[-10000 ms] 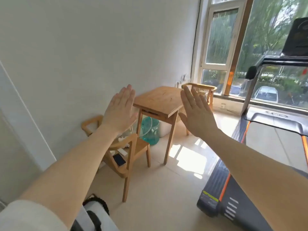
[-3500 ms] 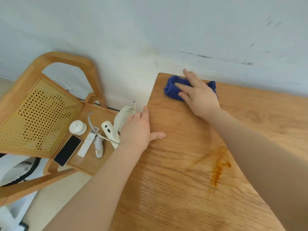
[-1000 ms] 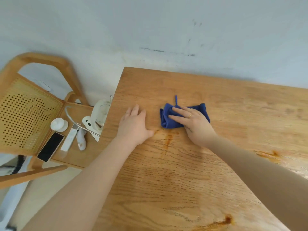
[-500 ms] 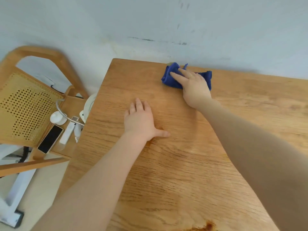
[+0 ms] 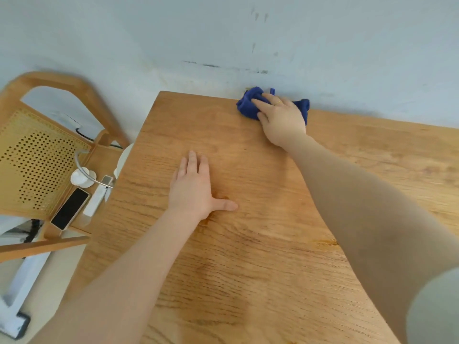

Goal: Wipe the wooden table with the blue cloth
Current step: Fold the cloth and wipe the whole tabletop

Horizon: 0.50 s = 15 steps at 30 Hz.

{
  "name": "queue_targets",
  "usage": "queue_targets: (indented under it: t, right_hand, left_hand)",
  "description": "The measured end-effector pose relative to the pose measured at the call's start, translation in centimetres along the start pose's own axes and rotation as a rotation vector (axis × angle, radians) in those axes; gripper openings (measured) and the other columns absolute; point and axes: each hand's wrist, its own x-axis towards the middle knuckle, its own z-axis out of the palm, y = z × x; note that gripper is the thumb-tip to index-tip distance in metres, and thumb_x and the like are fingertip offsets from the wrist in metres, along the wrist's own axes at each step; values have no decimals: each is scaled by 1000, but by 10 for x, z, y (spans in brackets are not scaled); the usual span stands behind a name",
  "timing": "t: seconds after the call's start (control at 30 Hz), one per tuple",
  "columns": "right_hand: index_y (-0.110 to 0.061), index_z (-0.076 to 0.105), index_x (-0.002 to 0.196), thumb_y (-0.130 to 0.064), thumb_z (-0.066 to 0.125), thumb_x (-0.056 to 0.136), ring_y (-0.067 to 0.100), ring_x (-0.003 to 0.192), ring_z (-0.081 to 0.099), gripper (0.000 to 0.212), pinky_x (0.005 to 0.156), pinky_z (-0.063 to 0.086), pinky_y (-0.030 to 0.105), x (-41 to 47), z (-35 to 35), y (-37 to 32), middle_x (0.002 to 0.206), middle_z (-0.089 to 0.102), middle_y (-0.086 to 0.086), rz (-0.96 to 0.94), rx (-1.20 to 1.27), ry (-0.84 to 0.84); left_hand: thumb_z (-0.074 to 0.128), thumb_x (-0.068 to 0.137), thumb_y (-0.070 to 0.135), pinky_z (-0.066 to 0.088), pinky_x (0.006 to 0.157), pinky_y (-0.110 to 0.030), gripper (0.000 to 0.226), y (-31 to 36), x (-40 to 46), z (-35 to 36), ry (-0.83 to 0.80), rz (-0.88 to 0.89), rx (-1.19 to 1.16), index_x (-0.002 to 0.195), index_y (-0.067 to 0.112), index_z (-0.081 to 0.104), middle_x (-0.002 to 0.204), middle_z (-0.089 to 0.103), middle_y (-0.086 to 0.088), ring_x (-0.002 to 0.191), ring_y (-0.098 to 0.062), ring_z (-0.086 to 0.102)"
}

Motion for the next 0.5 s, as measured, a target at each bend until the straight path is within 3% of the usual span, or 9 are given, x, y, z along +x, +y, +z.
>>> queue_targets:
  t: [0.1,0.2,0.3,0.4,0.5]
  right_hand:
    - [-25,47,134,-23,35,98,34,130,34,38,107,27,42,-14,1,-5,147,37,8,-13,6,5]
    - [-19,61,121,-28,38,90,40,120,48,40,98,39,50,-70,1,-15,133,53,14,-142,79,76]
    - [-23,60,122,-33,35,89,36,123,47,43,100,39,49,-119,0,-16,134,54,8,-267,108,-9]
    - [-23,60,123,-32,35,90,34,121,49,42,101,39,46,-108,-1,-3,134,54,6,-345,91,-32]
    - [-19,62,121,-29,39,89,37,114,52,41,100,39,43,-64,-2,9,132,56,11,-237,85,69]
  left_hand:
    - [66,56,73,6,118,-39,132,1,0,-1,-6,0,-8,149,13,-5,157,-11,-12,145,-27,-5]
    - [68,56,72,8,119,-39,133,1,-1,0,-8,2,-43,149,13,-5,157,-12,-11,145,-26,-7]
    - [69,55,71,9,119,-40,133,0,-1,0,-15,4,-58,149,12,-6,157,-12,-11,145,-26,-7]
    - [68,55,71,9,119,-40,133,2,0,0,-15,2,-49,149,12,-6,157,-13,-11,145,-27,-8]
    - [69,55,71,8,118,-41,135,3,5,-3,-46,-1,-18,149,10,-8,156,-15,-13,144,-29,-8]
